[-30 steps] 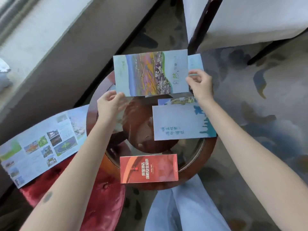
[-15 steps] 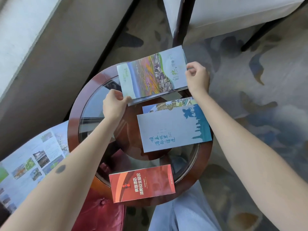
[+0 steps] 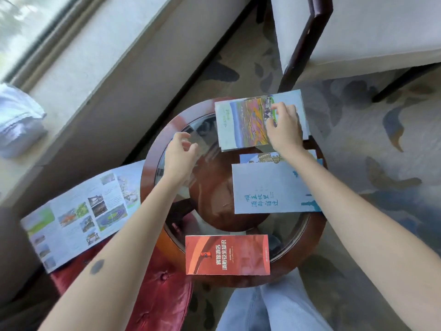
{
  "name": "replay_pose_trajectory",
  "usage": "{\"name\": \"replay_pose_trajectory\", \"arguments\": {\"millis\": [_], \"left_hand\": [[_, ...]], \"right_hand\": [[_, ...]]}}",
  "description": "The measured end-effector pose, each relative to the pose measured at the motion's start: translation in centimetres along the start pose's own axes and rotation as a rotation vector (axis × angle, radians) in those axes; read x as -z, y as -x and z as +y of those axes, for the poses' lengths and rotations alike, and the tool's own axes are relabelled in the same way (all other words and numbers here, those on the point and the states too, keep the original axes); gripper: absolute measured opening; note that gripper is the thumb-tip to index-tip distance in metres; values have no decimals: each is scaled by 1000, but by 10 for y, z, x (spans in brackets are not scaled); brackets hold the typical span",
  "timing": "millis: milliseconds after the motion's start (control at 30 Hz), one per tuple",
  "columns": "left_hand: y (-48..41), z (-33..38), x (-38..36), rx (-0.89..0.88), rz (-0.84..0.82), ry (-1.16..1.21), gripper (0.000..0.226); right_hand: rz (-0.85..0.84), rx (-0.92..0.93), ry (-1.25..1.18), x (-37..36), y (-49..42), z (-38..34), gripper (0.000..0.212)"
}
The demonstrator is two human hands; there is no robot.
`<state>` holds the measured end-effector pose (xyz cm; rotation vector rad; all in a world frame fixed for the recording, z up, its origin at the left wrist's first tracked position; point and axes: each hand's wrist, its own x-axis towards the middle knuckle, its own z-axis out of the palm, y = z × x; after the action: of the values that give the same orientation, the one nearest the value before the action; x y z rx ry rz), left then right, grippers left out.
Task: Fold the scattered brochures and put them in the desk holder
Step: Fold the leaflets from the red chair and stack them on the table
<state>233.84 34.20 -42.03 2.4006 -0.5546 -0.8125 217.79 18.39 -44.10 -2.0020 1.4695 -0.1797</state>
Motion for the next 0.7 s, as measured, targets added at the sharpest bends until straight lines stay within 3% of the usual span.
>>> {"name": "replay_pose_trajectory", "arguments": {"millis": [267, 500, 567, 700], "left_hand": [[72, -101, 130, 156, 273, 242, 29], [149, -270, 193, 521, 435, 271, 31], [173, -317, 191, 605, 454, 310, 31], [213, -388, 178, 712, 447, 330, 31]], "right_hand": [[-351, 443, -21, -71, 99, -168, 32], [-550, 552, 3, -180, 204, -238, 31], [-603, 606, 113, -217, 229, -234, 33], [-588, 942, 621, -286, 260, -213, 45]]}}
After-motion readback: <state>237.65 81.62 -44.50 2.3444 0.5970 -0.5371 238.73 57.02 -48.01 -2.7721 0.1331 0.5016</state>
